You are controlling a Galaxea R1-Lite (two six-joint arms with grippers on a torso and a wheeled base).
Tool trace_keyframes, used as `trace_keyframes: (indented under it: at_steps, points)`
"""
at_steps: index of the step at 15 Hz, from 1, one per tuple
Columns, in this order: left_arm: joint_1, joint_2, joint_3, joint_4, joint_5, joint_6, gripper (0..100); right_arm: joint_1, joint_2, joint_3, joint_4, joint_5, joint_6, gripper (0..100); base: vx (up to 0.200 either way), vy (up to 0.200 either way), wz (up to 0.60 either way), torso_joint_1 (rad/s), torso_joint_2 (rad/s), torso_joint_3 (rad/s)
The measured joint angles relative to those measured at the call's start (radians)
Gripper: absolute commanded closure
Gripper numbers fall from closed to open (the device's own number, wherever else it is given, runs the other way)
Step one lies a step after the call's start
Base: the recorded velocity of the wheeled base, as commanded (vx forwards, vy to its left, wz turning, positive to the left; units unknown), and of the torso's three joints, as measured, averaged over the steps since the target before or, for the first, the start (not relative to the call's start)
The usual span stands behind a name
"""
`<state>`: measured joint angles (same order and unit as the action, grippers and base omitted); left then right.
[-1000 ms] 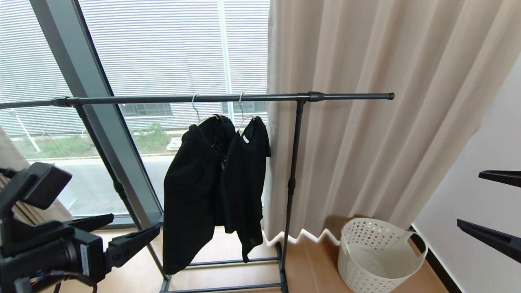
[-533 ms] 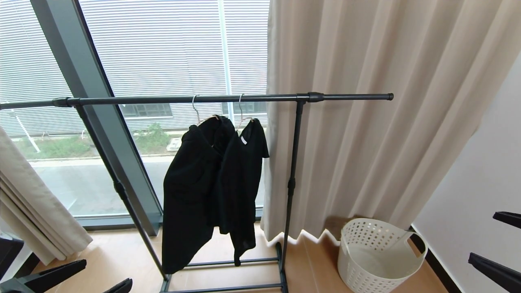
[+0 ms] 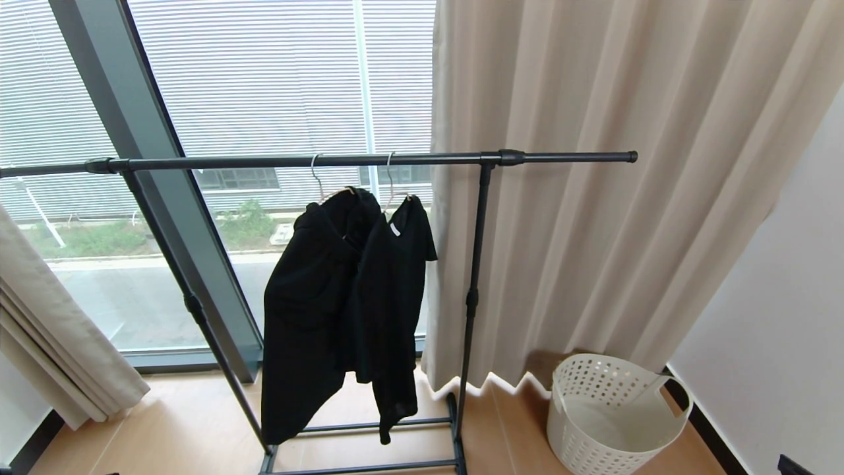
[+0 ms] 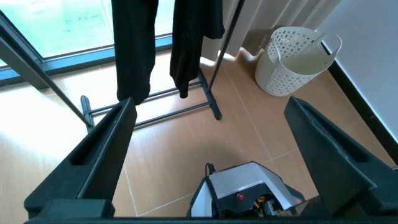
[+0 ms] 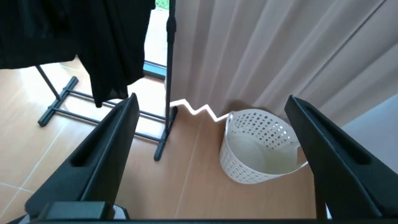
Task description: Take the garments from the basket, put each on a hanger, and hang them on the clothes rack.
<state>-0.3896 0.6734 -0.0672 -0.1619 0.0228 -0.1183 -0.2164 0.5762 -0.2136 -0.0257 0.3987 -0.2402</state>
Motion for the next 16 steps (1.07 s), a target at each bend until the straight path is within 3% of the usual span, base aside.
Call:
trace_keyframes:
  at_steps: [7, 9, 13, 16]
  points:
    - [0.007, -0.231, 0.065, 0.056, -0.006, 0.043, 0, -0.001, -0.16, 0.186, 0.002, -0.034, 0.002, 0, 0.0, 0.0, 0.0, 0.0, 0.0, 0.0]
    - [0.029, -0.257, 0.066, 0.057, -0.005, 0.061, 0, 0.0, -0.185, 0.202, 0.003, -0.03, 0.056, 0, 0.0, 0.0, 0.0, 0.0, 0.0, 0.0]
    - [0.261, -0.355, 0.067, 0.062, -0.024, 0.145, 0, 0.023, -0.201, 0.206, 0.011, 0.047, 0.146, 0, 0.0, 0.0, 0.0, 0.0, 0.0, 0.0]
    - [0.333, -0.517, 0.067, 0.07, -0.04, 0.164, 0, 0.059, -0.204, 0.206, 0.014, 0.088, 0.181, 0, 0.0, 0.0, 0.0, 0.0, 0.0, 0.0]
